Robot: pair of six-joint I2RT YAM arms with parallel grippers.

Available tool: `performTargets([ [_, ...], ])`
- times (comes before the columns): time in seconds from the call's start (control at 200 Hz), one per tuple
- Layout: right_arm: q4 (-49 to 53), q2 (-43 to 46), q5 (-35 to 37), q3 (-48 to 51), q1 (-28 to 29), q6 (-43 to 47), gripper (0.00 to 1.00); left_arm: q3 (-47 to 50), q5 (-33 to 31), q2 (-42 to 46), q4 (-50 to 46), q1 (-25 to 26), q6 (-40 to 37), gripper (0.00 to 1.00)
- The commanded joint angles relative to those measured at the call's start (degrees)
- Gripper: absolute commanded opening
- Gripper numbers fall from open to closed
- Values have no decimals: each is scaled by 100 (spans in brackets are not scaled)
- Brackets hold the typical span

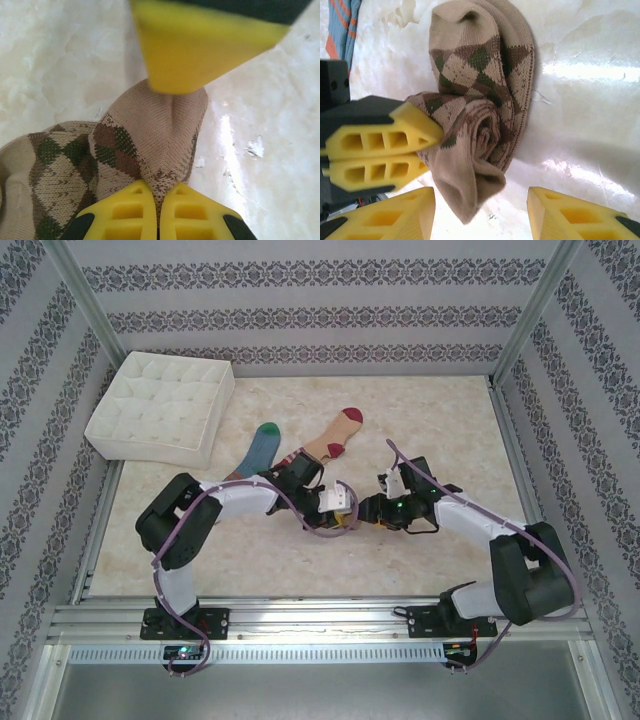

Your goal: Roll the socks

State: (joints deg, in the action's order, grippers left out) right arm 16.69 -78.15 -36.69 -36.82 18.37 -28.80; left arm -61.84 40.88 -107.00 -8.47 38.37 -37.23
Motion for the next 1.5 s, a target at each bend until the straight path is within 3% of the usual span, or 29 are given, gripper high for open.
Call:
performTargets([
  [0.0,-242,123,79,130,-13,-27,52,-249,1112,-363,-1135,-265,443,0],
  [0.22,-607,-167,28,-61,137,5,54,-733,1611,-867,-1670,-510,650,0],
  [0.515,-534,-897,276,-609,590,129,54,-846,1836,-1121,-1649,-611,981,3],
  [0.695,-368,-1368,462,-824,648,23,34,-786,1580,-969,-1631,-605,808,9],
  [0.824,-24,-1582,665,-962,705,79,16,-355,1124,-458,-1037,-577,704,19],
  [0.949,208,-1700,780,-1060,769,119,8,152,715,119,-369,-493,494,26],
  [1.184,505,-1817,900,-1211,861,146,4,1497,-137,1343,1592,-288,182,35],
  [1.399,662,-1919,900,-1358,956,198,4,2593,-2337,2053,3014,726,-1287,52],
  [1.499,693,-1949,892,-1389,975,184,4,2689,-2901,1985,3281,1018,-1705,55],
])
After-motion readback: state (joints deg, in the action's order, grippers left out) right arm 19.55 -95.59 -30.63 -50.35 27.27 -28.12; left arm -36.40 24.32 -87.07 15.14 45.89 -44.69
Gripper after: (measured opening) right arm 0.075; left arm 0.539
